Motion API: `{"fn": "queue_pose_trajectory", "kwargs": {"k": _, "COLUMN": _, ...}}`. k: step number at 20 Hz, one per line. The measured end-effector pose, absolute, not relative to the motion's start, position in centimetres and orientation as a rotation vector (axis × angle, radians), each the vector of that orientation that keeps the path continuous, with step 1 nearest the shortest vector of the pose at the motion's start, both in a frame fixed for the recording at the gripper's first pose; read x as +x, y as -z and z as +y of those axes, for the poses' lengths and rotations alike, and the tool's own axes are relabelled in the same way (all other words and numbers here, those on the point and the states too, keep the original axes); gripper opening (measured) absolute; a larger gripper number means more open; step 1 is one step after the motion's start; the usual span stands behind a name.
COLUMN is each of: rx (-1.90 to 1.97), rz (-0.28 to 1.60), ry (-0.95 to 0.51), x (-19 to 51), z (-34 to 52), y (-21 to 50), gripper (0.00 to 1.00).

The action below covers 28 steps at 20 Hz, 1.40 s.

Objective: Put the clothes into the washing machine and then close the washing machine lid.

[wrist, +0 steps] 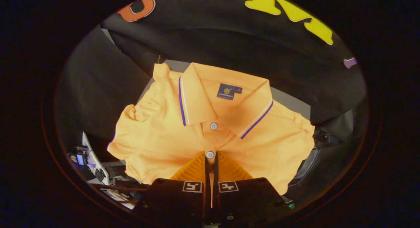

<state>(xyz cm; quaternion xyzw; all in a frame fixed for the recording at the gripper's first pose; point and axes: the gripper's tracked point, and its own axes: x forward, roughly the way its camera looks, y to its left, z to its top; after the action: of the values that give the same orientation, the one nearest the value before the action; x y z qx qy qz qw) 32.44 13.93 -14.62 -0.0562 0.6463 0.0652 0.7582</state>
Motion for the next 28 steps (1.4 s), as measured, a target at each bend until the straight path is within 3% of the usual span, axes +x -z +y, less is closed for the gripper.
{"fn": "queue_pose_trajectory", "kwargs": {"k": 14, "rx": -0.008, "rz": 1.275, "ry": 0.028, "x": 34.0, "z": 9.7, "y": 6.2, "gripper": 0.05}}
{"fn": "queue_pose_trajectory", "kwargs": {"k": 23, "rx": 0.118, "rz": 1.219, "ry": 0.174, "x": 30.6, "z": -1.6, "y": 3.4, "gripper": 0.05}}
{"fn": "queue_pose_trajectory", "kwargs": {"k": 28, "rx": 0.159, "rz": 1.222, "ry": 0.172, "x": 30.6, "z": -7.8, "y": 3.7, "gripper": 0.05}}
